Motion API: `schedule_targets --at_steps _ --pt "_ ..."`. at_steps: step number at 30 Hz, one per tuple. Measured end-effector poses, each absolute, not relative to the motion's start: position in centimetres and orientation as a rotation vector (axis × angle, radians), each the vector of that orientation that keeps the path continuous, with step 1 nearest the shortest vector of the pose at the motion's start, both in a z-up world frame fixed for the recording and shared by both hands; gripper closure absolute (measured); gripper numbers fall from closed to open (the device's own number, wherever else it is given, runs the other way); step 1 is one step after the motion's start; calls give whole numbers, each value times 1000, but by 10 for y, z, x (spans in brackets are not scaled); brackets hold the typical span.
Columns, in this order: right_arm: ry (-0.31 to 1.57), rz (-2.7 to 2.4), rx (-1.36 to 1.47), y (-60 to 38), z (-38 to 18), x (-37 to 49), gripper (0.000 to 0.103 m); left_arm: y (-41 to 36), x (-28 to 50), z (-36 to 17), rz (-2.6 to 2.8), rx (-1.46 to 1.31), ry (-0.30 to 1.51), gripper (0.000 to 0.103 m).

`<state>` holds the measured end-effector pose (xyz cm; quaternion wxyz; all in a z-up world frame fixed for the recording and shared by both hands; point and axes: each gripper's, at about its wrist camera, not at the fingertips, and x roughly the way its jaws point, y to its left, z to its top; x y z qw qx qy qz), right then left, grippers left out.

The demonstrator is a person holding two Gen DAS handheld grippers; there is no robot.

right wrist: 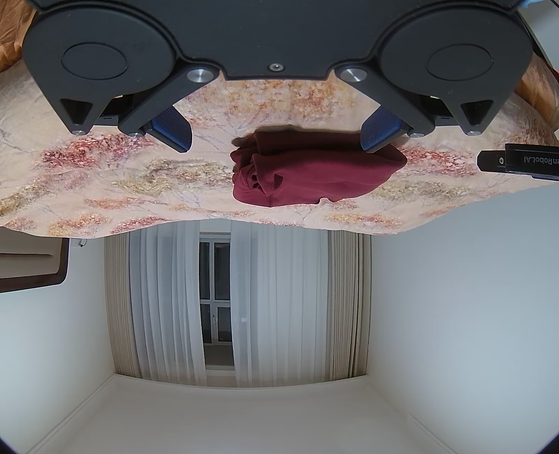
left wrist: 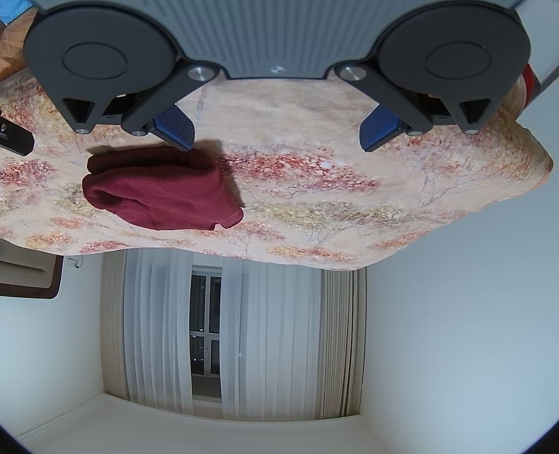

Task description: Fold small clothes

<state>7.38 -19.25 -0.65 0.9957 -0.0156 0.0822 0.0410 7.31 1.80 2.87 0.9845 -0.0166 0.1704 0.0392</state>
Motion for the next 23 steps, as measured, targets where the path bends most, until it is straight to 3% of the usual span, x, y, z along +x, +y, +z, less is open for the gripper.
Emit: schedule_targets --at_steps 23 --pt "184 85 -26 -194 -16 74 0 19 78 23 76 -37 371 0"
